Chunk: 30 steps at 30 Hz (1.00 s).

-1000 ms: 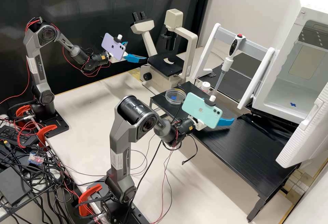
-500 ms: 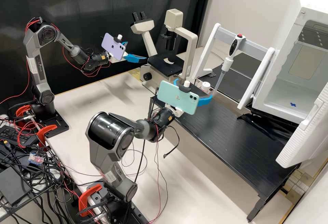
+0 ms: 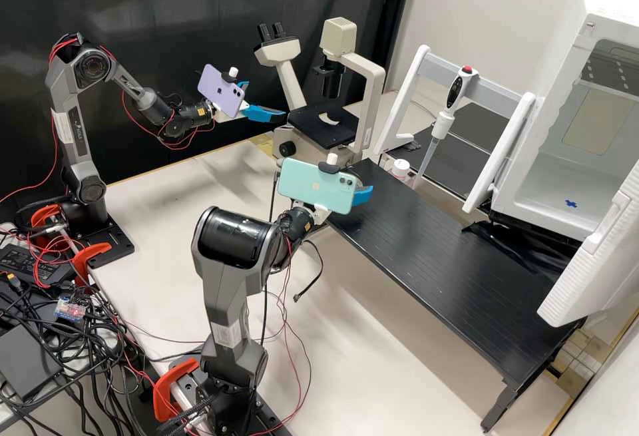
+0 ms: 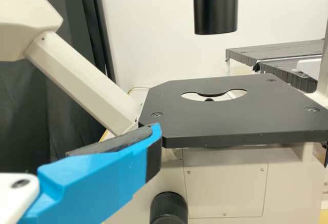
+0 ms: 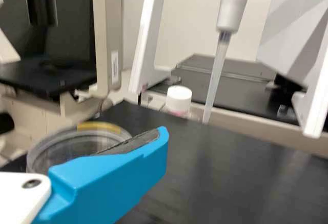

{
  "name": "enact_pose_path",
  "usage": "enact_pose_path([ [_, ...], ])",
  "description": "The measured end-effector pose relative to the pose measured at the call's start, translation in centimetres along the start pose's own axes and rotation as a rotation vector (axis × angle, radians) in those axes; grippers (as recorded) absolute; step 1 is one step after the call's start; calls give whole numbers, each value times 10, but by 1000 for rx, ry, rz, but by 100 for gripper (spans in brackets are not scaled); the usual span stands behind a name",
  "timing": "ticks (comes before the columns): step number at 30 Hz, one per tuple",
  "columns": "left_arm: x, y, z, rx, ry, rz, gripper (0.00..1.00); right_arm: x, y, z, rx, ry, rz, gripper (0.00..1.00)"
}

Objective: Move the petri dish to the incubator

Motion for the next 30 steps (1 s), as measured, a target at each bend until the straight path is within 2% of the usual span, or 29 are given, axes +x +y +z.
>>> enact_pose_path([
  [3, 0, 0, 0, 0, 0, 0, 100, 4, -7, 7, 4, -37, -19, 100],
  [8, 0, 0, 0, 0, 0, 0, 100, 7, -12, 11, -1, -48, -25, 100],
  [9, 0, 0, 0, 0, 0, 0, 100, 7, -12, 11, 0, -46, -22, 0],
  [12, 0, 0, 0, 0, 0, 0, 100, 8, -13, 13, -1, -44, -12, 0],
  [21, 0, 0, 0, 0, 0, 0, 100, 9, -16, 17, 23, -59, -16, 0],
  [30, 0, 0, 0, 0, 0, 0, 100, 9, -16, 18, 18, -58, -19, 0],
])
